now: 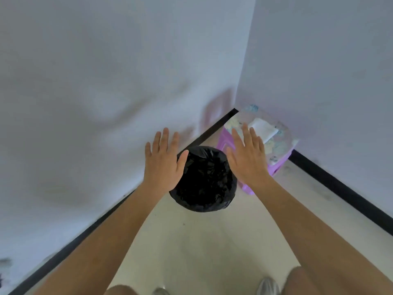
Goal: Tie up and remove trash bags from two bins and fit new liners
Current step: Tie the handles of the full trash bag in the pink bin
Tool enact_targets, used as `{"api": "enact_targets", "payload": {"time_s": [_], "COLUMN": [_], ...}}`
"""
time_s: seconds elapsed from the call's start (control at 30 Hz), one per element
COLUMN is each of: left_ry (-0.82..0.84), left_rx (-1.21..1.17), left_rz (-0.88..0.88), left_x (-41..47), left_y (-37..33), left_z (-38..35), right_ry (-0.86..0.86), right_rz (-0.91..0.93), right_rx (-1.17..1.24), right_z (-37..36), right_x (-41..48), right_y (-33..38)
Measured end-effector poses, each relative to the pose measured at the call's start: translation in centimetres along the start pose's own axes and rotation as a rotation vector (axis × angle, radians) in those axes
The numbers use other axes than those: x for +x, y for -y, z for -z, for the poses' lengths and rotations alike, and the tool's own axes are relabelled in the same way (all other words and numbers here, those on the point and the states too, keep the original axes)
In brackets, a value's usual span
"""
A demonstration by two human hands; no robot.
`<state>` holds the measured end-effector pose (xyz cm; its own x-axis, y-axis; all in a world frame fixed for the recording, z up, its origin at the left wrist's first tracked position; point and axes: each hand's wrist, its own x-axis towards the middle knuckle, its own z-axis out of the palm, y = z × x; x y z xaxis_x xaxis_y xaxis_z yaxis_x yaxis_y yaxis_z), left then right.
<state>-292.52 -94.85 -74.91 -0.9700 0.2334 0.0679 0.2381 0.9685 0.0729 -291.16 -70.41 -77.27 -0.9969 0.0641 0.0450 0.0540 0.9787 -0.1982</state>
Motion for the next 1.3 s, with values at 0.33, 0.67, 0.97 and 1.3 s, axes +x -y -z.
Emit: {"api": "enact_targets", "payload": {"time_s": [0.33,0.67,0.97,1.3], "left_ry": [-0.222,-0.651,-0.469,-0.332], "left_rx": [-0.092,-0.236,-0.436,-0.597], "left_rz": [-0.115,-0.352,-0.826,-1.451], "left_x": [4.5,4.6,-1.5,-27.6], "left_y": [-8.0,-13.6,-27.6,-52.7], "left_z": [40.2,64.6,63.4,63.9], "right_ry": [-0.215,-0.656,-0.628,-0.724], "right_rz": [0.033,-0.055,-0.593,-1.187], "right_rx": [-0.038,-0.207,-0.444,-0.617], "right_z": [42.1,68.1,69.2,71.5], "right_x": [0.6,-4.6,-28.2,-64.8], "right_y": [3.6,3.8,-2.7,-7.6]}}
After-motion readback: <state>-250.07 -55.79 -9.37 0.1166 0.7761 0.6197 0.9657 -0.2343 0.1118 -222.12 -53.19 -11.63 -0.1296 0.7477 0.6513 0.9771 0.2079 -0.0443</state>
